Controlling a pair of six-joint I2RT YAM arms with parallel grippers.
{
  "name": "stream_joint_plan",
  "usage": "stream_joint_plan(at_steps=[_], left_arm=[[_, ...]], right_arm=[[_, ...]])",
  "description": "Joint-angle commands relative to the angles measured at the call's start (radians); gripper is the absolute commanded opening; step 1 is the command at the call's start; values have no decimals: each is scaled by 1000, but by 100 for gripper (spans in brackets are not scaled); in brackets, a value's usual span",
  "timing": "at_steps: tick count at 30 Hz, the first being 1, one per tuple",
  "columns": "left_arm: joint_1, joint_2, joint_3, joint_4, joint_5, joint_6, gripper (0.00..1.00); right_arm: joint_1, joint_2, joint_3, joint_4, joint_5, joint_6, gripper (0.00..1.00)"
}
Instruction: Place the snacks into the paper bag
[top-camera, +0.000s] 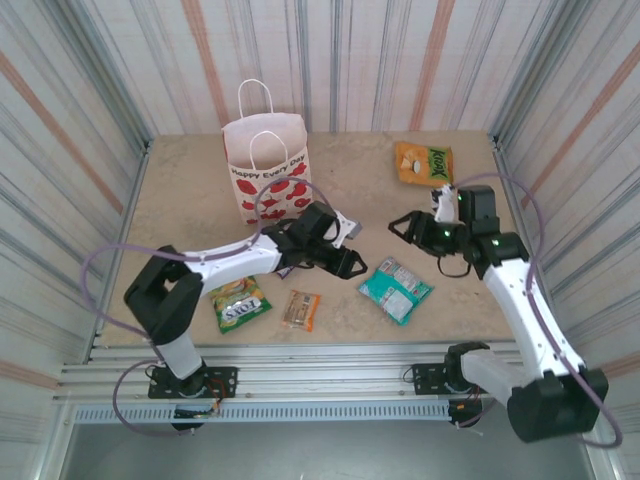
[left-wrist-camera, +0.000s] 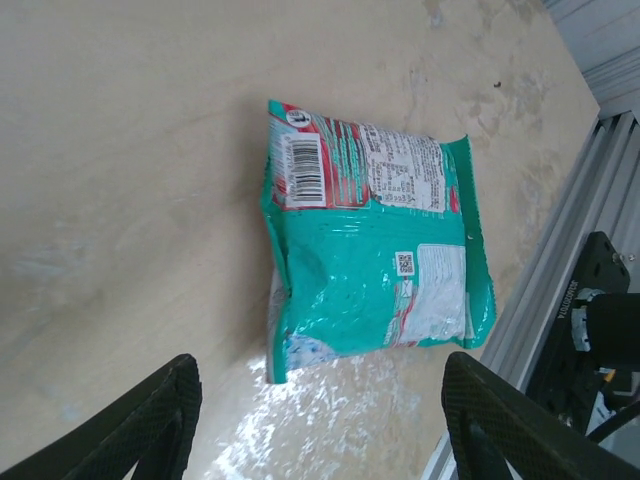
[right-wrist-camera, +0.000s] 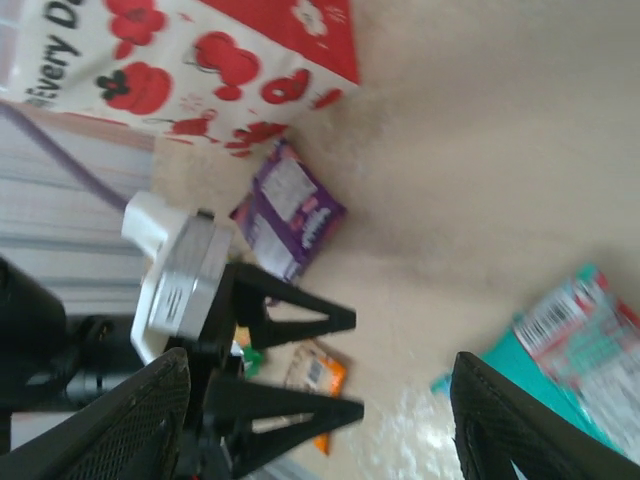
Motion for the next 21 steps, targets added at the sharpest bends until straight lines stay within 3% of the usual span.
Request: stream_joint_plan(at_steps=[1, 9, 21], left_arm=[[-3, 75, 78, -9, 90, -57, 67], [-4, 207, 188, -39, 160, -71, 68], [-4, 313, 280, -119, 217, -99, 67]], right_arm=[[-24, -76, -44, -201, 41, 65, 71], [-58, -148, -169, -410, 139, 151, 74], [-57, -110, -361, -207, 154, 224, 70]])
